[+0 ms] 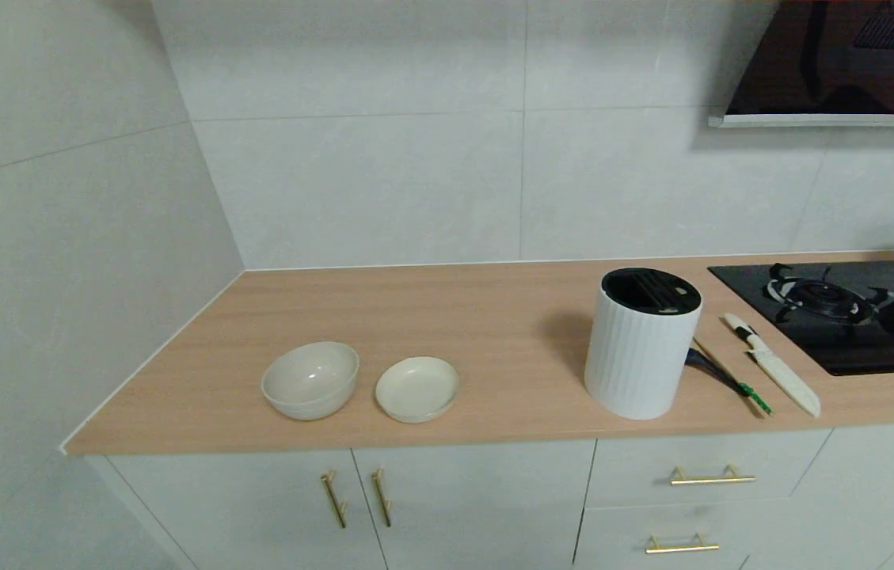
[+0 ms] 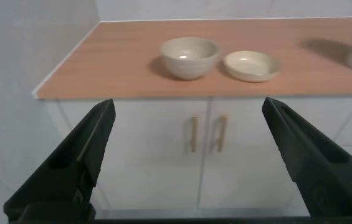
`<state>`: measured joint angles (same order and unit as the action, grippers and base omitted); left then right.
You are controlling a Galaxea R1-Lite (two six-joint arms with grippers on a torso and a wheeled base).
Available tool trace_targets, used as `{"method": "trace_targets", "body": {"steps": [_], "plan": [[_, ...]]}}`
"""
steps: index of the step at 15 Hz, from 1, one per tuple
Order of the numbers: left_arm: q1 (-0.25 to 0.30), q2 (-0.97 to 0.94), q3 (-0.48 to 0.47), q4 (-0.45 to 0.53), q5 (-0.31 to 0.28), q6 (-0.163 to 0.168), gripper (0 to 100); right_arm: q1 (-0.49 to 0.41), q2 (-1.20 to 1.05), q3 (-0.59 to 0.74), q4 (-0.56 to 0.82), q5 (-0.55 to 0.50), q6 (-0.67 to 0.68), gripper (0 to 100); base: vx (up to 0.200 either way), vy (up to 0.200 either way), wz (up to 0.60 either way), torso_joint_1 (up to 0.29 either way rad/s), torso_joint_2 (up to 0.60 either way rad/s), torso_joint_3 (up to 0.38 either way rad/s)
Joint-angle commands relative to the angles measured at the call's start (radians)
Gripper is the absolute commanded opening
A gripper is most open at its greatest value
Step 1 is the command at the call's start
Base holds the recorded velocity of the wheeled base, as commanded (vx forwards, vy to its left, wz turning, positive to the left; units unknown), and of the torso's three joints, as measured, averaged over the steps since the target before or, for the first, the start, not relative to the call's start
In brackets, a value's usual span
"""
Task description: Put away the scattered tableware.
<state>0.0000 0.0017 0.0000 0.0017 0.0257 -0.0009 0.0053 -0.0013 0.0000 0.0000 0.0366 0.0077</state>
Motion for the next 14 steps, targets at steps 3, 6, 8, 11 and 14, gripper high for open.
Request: {"method": "trace_targets", "body": {"steps": [3, 6, 8, 11, 14], "plan": [[0.000, 0.000, 0.000, 0.000, 0.000, 0.001, 100, 0.001, 0.001, 0.000, 0.000, 0.000, -0.002, 100, 0.000, 0.200, 0.00, 0.001, 0.00, 0.002], [0.000, 0.000, 0.000, -0.002, 0.000, 0.001, 100, 0.001, 0.001, 0.000, 0.000, 0.000, 0.000, 100, 0.000, 0.200, 0.00, 0.002, 0.00, 0.004], [0.000, 0.000, 0.000, 0.000, 0.000, -0.001, 100, 0.001, 0.001, 0.000, 0.000, 0.000, -0.002, 100, 0.000, 0.200, 0.00, 0.002, 0.00, 0.002], [0.000, 0.000, 0.000, -0.002, 0.000, 0.001, 100, 0.001, 0.001, 0.000, 0.000, 0.000, -0.002, 100, 0.000, 0.200, 0.00, 0.004, 0.00, -0.001], [0.000, 0.000, 0.000, -0.002, 0.000, 0.001, 100, 0.001, 0.001, 0.000, 0.000, 0.000, -0.002, 100, 0.000, 0.200, 0.00, -0.007, 0.00, 0.004]]}}
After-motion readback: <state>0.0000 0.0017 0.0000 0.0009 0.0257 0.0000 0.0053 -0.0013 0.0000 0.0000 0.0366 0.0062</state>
